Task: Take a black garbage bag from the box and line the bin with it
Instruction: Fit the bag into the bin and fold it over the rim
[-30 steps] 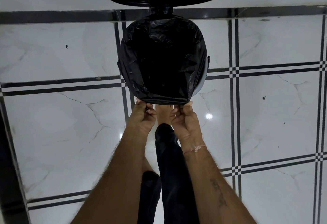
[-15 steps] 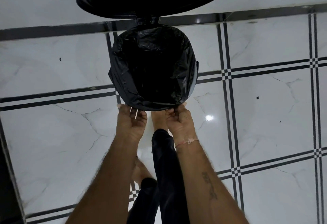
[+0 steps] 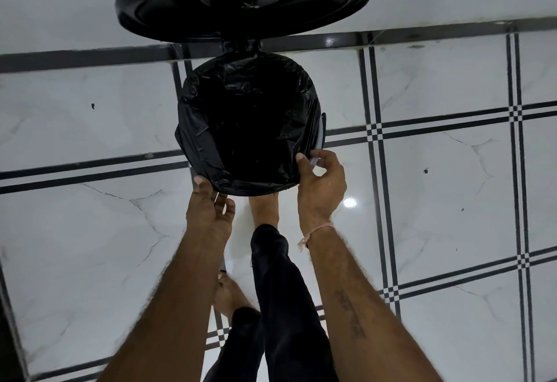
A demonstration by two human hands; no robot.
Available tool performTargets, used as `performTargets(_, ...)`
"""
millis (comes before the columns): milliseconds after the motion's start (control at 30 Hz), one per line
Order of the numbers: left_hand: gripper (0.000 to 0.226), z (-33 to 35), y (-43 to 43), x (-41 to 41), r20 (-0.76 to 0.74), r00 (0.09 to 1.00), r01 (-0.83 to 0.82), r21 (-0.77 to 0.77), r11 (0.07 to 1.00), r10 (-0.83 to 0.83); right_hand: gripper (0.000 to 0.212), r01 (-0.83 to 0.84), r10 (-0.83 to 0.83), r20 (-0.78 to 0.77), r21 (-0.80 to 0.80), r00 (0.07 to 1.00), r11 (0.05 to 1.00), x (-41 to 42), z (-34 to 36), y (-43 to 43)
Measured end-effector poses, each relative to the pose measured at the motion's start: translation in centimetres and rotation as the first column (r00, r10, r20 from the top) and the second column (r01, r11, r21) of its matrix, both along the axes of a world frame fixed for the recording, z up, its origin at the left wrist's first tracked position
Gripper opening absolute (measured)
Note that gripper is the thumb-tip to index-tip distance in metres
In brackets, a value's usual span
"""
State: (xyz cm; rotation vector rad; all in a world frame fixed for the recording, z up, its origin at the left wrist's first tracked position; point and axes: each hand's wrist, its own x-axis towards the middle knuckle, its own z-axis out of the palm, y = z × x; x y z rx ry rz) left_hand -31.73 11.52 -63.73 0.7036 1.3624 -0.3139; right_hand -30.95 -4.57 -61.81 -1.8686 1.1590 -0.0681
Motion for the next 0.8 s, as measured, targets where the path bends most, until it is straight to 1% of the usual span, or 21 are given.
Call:
performTargets(67,0.037,0.0,0.1,0.0,-0.011,1.000,0.002,0.002,1.000,-0.002,0.022,-0.028,0.023,-0.061,-0.078,0.998,0.997,0.3,0.0,0.0)
performTargets(233,0.037,0.6,0.1,0.2,-0.026,0.999,0.022,0.007,1.000,-0.022,0.018,0.023,-0.045,-0.209,-0.104,0.977,0.994,1.5,0.3,0.2)
performTargets(300,0.037,0.7,0.1,0.3,-0.036,0.999,0.019,0.002,1.000,-0.019,0.014,0.079,-0.081,-0.188,-0.023,0.979,0.997,1.5,-0.1,-0.1)
performTargets(333,0.037,0.7,0.1,0.3,-0.041,0.999,0.013,0.002,1.000,-0.013,0.011,0.152,-0.139,-0.159,0.070,0.977,0.986,1.4,-0.2,-0.4)
performTargets(367,0.036,0.7,0.1,0.4,-0.043,0.999,0.004,0.000,1.000,-0.004,0.008,0.239,-0.216,-0.138,0.186,0.967,0.953,1.4,-0.3,-0.8)
performTargets(433,0.035,0.8,0.0,0.4,-0.040,0.999,-0.022,-0.015,1.000,0.021,0.006,0.351,-0.323,-0.139,0.420,0.936,0.837,1.2,0.1,-1.8)
performTargets(533,0.036,0.8,0.0,0.5,-0.025,0.998,-0.049,-0.029,0.998,0.049,0.006,0.386,-0.347,-0.190,0.618,0.918,0.685,0.6,0.8,-3.2)
performTargets(600,0.038,0.6,0.0,0.6,-0.015,0.998,-0.056,-0.032,0.998,0.055,0.012,0.409,-0.365,-0.223,0.700,0.904,0.585,0.1,0.4,-4.0)
performTargets(667,0.037,0.4,0.0,0.6,-0.015,0.998,-0.056,-0.029,0.998,0.055,0.011,0.447,-0.396,-0.264,0.745,0.879,0.496,0.1,-0.5,-4.3)
performTargets(733,0.034,0.3,-0.1,0.6,-0.017,0.999,-0.040,-0.023,0.999,0.040,0.015,0.496,-0.416,-0.318,0.745,0.852,0.446,0.8,-1.6,-4.2)
performTargets(800,0.032,0.2,0.0,0.5,-0.026,0.999,-0.028,-0.015,0.999,0.028,0.018,0.542,-0.411,-0.379,0.724,0.829,0.426,1.6,-2.6,-3.9)
